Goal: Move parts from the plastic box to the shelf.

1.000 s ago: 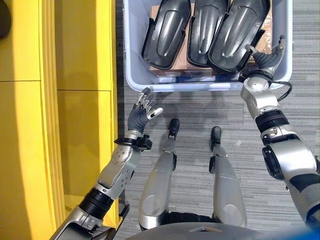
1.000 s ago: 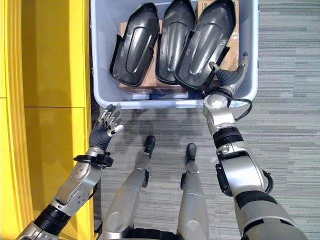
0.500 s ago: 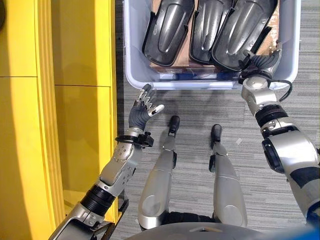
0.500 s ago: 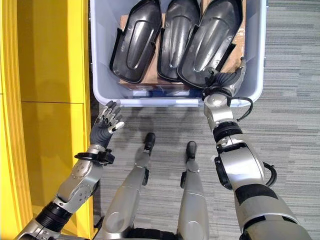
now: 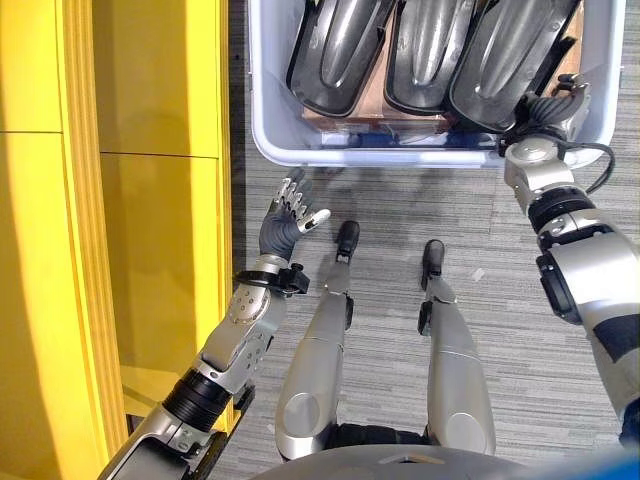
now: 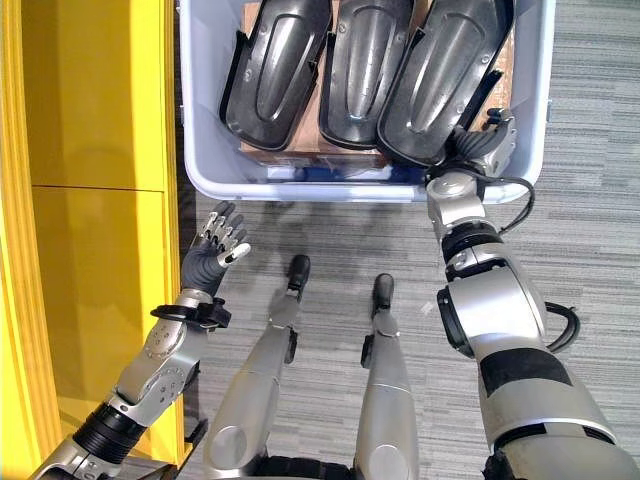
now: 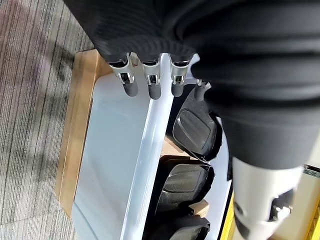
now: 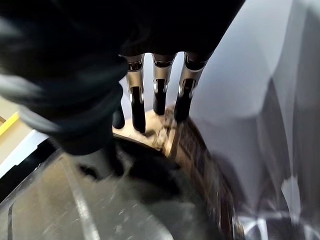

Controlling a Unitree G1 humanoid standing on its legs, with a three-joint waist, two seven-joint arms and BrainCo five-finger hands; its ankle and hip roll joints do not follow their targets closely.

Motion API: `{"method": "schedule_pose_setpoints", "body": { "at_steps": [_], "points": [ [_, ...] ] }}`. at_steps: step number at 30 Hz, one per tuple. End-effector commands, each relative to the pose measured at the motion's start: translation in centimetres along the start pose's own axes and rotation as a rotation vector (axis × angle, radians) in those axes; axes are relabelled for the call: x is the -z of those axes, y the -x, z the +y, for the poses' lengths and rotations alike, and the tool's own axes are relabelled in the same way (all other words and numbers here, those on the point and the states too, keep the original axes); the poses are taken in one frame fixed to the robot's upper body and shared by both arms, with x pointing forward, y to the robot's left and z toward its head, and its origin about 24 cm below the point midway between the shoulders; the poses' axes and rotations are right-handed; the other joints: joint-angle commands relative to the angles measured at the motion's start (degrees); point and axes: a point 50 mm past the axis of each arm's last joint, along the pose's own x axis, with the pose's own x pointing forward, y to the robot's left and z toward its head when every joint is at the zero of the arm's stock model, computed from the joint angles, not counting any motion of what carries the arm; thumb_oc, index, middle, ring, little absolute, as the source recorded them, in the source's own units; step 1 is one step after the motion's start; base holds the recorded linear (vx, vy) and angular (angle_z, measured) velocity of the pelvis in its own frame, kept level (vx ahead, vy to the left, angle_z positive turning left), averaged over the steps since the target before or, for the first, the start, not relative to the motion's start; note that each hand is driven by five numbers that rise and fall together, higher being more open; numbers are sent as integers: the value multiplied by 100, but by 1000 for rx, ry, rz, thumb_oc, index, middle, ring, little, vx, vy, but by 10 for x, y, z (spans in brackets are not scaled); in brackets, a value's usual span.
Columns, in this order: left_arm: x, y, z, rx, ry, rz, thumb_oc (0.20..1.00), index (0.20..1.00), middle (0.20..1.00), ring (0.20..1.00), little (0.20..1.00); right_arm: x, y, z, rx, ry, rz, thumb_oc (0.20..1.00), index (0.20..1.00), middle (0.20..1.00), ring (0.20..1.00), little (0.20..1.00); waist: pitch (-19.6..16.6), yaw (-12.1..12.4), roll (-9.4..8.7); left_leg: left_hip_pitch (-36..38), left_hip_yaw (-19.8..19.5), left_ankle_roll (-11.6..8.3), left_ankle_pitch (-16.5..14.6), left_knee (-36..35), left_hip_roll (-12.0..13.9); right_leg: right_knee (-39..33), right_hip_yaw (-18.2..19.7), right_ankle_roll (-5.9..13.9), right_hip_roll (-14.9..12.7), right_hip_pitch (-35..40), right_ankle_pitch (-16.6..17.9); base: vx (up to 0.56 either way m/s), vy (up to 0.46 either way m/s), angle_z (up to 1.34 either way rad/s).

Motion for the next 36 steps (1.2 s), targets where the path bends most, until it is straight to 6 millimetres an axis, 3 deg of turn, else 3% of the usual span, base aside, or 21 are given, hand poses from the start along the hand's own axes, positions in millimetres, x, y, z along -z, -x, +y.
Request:
{"method": "schedule_pose_setpoints", "body": {
  "at_steps": [1,6,11,14,22,26,27,29,32,36],
  "points": [
    [-20,-2,-13,37,47,-123,1000,1000,1000,1000,1000,28,10,11,-108,78,72,200,200,200,200,200,-130,190,113,-128,762,-99,-243,436,319,-92,-225,305,-386,48,185,-9,5,10],
    [-19,-2,-9,20,48,-119,1000,1000,1000,1000,1000,20,14,16,-123,21,28,200,200,200,200,200,-130,136,16,82,765,-110,-269,430,323,-163,-236,308,-401,302,207,-8,6,4],
    [-17,-1,-1,2,39,-99,1000,1000,1000,1000,1000,-3,16,16,-118,-95,-65,200,200,200,200,200,-130,55,-107,510,788,-113,-357,429,377,-233,-211,310,-375,709,184,0,0,0],
    [-15,2,6,-18,31,-79,1000,1000,1000,1000,1000,-20,21,13,-119,-182,-145,200,200,200,200,200,-275,0,-217,708,817,-110,-361,384,423,-343,-212,312,-357,918,229,0,0,0],
    [-6,12,20,-54,12,-20,1000,1000,1000,1000,1000,-32,34,-2,-115,-302,-267,200,200,200,200,200,-659,-90,-360,1137,848,-119,-428,305,488,-554,-207,326,-350,1357,224,30,-6,-2],
    [0,21,29,-76,0,21,1000,1000,1000,1000,1000,-25,47,-9,-154,-369,-306,200,200,200,200,200,-889,-148,-413,1401,863,-131,-465,260,535,-671,-219,328,-351,1626,201,60,-23,-7],
    [4,28,37,-101,-11,51,1000,1000,1000,1000,1000,-13,62,-12,-204,-413,-319,200,200,200,200,200,-1046,-196,-456,1577,868,-133,-488,231,589,-709,-216,326,-343,1796,163,95,-39,-6],
    [8,33,43,-116,-18,75,1000,1000,1000,1000,1000,-2,74,-15,-242,-435,-318,200,200,200,200,200,-1159,-234,-483,1715,874,-132,-504,204,618,-721,-225,320,-339,1911,129,94,-38,3],
    [20,50,55,-165,-34,146,1000,1000,1000,1000,1000,34,102,-28,-335,-464,-267,200,200,200,200,200,-1529,-332,-576,2145,928,-152,-527,13,691,-894,-260,330,-283,2297,94,101,-54,1],
    [27,63,65,-205,-53,191,1000,1000,1000,1000,1000,55,113,-39,-380,-439,-228,200,200,200,200,200,-1838,-379,-609,2477,980,-167,-521,-190,739,-997,-293,341,-256,2554,59,71,-25,-2]
  ]
}}
